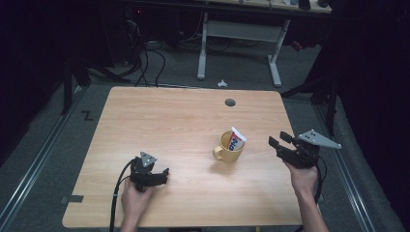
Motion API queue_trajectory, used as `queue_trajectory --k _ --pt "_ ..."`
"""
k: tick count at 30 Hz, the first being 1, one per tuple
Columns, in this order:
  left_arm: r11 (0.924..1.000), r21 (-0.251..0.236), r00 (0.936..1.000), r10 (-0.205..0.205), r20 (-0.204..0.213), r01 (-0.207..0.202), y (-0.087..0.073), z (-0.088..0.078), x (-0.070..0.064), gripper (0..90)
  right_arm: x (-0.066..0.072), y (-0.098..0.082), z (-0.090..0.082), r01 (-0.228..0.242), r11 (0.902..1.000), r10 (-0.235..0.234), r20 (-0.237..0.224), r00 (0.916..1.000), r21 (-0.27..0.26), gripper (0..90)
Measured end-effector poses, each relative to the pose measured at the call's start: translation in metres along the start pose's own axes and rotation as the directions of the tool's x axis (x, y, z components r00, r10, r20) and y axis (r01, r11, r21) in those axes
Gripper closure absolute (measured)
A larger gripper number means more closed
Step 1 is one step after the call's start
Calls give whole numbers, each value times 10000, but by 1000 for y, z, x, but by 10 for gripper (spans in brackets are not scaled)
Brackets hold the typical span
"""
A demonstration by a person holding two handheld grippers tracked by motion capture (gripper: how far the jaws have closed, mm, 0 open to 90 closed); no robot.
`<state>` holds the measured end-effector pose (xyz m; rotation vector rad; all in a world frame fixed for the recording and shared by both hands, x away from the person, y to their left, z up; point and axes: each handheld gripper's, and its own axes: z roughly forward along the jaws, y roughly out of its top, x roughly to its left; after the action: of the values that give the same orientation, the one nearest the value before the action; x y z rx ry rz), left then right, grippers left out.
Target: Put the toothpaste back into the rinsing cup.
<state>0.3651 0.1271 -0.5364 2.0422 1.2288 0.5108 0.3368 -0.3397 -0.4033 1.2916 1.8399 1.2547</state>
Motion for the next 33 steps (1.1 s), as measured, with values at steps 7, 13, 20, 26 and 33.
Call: queue_trajectory --k 7,13,20,26,33 --pt "10000 -3 10000 -1 0 1 0 0 0 158 -4 -6 -1 -319 9995 320 -89 9994 72 458" --pt "10000 -13 10000 -3 -10 3 0 0 0 158 -5 -12 1 -407 9989 408 -34 9992 215 458" --pt "10000 -13 10000 -4 -12 4 0 0 0 158 -6 -17 2 -392 9988 389 82 9992 307 459" --pt "10000 -12 10000 -4 -10 4 0 0 0 158 -6 -21 4 -398 9983 395 95 9992 423 459" --pt "10000 2 10000 -2 5 2 0 0 0 158 -5 -28 9 -429 9972 424 92 9991 612 460"
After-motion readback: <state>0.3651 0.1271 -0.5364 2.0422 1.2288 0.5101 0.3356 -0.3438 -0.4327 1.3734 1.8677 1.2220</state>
